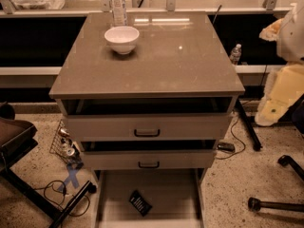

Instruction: Pick rxbar blueberry from bottom drawer and place on counter

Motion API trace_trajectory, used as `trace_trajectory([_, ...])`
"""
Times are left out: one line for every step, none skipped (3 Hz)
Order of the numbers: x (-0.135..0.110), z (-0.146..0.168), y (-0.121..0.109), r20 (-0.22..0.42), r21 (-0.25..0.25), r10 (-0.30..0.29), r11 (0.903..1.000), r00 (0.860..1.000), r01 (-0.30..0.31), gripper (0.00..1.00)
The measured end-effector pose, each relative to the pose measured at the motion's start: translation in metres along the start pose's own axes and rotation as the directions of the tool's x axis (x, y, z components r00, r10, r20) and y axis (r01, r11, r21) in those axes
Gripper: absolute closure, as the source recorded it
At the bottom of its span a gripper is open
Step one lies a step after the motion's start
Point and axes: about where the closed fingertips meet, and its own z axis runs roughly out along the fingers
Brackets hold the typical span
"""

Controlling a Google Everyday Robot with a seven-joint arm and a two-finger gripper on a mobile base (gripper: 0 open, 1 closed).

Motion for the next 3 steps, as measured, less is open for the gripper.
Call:
trace_trajectory([0.005, 0.075, 0.039, 0.138, -0.058, 0.091, 0.9948, 0.986, -0.083, 0.00])
trace_trajectory([-0.001, 0.153, 0.083, 0.236, -0.151, 0.161, 0.9802, 0.958, -0.128, 0.00])
trace_trajectory([-0.015, 0.225, 0.119, 0.345, -0.227, 0.223, 0.9623, 0.912, -0.150, 0.00])
